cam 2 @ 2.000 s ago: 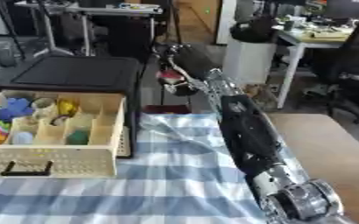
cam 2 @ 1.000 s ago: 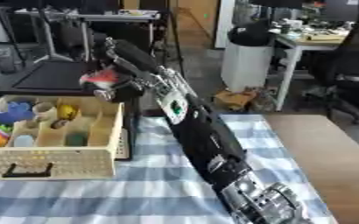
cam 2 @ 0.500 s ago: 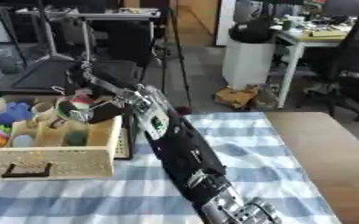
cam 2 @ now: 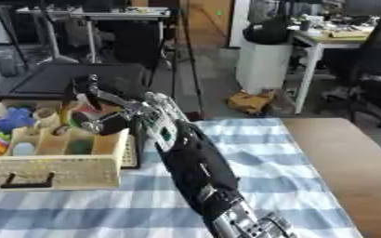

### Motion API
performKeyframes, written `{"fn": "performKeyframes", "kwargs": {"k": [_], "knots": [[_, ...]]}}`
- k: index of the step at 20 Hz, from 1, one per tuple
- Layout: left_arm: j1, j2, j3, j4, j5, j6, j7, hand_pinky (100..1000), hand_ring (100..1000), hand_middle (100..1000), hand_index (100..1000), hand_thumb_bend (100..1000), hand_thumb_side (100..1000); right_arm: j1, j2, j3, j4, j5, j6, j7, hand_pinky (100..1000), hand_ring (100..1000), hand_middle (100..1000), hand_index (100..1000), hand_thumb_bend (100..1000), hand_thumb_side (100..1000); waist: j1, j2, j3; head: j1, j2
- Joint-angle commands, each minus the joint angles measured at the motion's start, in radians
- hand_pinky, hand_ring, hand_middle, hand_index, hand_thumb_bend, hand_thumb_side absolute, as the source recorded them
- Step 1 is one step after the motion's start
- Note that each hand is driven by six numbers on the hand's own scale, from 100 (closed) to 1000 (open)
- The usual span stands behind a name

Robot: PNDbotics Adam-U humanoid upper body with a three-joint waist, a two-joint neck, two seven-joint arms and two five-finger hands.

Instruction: Pick up objects from table and place into drawer.

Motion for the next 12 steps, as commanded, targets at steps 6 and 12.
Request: {"fn": "performKeyframes", "kwargs": {"k": [6, 12], "knots": [[-0.007, 0.011, 0.002, -0.018, 0.001, -0.001, -0.001, 100, 100, 100, 780, 100, 1000, -0.019, -0.012, -0.014, 0.001, 0.039, -0.028, 0.062, 915, 850, 906, 879, 100, 196, 0.006, -0.010, -0.002, -0.003, 0.001], [-0.005, 0.012, 0.002, -0.018, 0.001, -0.001, -0.001, 100, 100, 100, 779, 100, 1000, -0.021, -0.020, -0.022, -0.012, 0.017, -0.018, 0.109, 926, 837, 903, 896, 100, 191, 0.006, -0.013, -0.004, -0.003, 0.002]]}}
